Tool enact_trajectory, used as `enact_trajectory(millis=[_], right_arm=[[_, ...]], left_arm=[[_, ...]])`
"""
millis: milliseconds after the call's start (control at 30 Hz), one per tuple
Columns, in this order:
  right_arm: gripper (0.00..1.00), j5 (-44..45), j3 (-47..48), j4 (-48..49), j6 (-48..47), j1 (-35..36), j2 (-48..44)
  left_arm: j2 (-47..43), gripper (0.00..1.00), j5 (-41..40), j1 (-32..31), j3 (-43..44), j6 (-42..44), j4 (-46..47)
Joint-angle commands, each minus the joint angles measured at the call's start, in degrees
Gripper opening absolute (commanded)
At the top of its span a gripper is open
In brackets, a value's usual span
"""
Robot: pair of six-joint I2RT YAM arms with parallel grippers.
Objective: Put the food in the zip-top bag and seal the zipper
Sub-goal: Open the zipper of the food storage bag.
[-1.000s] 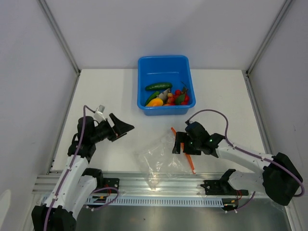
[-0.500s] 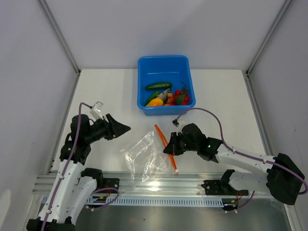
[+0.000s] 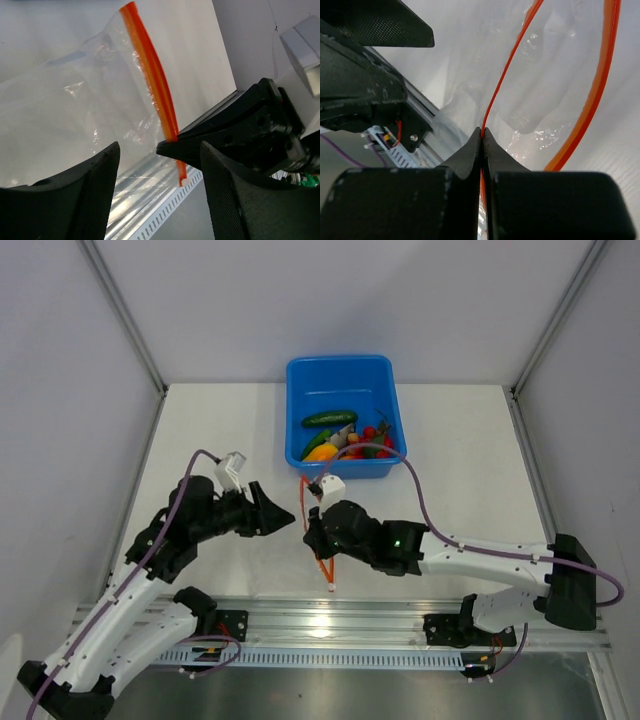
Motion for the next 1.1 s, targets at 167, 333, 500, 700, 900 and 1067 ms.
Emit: enact_trajectory(millis=[167, 333, 500, 700, 900, 1067], right_arm=[[0.00, 17.2, 9.9, -8.0, -2.2, 7.9, 8.6], [0.00, 19.1, 11.0, -7.8, -2.3, 9.6, 9.6], [0.00, 19.7, 10.3, -6.5, -2.4, 10.7, 8.5], [0.00, 19.4, 8.4, -3.9, -3.0, 11.4, 7.0], [0.00, 19.2, 8.1, -3.2, -4.0, 11.4, 6.2], [0.10, 18.6, 8.1, -4.1, -3.3, 10.8, 5.9]], left_arm=[[2.8, 0.70, -8.9, -5.4, 2.9, -2.2, -0.7], [5.4, 0.71, -10.6, -7.4, 3.1, -1.6, -1.4], [6.7, 0.71, -13.0, -7.8, 2.5, -1.5, -1.5], [8.8, 0.69, -12.0, -8.7, 2.3, -1.7, 0.2], [10.7, 0.49, -10.8, -9.2, 2.1, -1.4, 1.7], [11.7, 0.15, -9.2, -9.1, 2.5, -0.6, 2.6]])
